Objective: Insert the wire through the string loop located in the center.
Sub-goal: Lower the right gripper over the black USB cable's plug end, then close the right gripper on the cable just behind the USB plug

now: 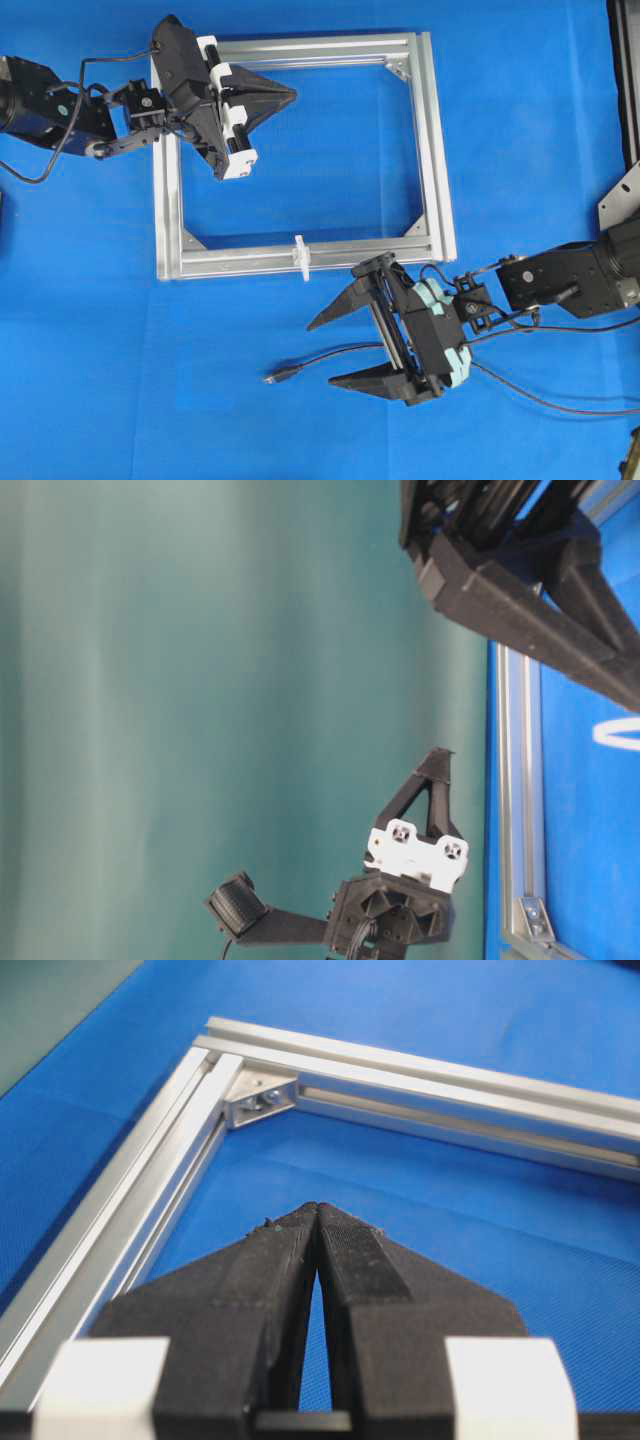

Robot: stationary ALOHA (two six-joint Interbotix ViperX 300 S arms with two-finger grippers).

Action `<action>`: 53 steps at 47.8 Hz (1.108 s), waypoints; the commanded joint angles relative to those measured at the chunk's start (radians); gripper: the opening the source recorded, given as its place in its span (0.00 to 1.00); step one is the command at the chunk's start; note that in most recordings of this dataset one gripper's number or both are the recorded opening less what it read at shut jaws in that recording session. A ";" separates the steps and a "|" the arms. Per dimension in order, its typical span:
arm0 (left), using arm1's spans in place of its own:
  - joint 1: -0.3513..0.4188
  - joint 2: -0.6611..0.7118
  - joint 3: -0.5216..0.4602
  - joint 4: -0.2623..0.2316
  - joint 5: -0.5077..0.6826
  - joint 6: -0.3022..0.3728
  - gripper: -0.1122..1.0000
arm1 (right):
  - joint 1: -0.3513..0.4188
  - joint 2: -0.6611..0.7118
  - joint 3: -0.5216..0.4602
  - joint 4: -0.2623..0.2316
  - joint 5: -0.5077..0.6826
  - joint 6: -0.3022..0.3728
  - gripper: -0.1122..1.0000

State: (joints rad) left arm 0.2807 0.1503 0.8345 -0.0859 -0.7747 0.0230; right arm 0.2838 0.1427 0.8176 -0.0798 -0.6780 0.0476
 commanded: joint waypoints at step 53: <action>0.003 -0.032 -0.012 0.005 0.008 -0.002 0.10 | 0.028 0.225 -0.094 0.083 -0.002 0.055 0.60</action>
State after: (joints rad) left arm 0.2823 0.1503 0.8360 -0.0859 -0.7624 0.0230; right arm 0.3099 0.3835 0.7317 -0.0015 -0.6750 0.1043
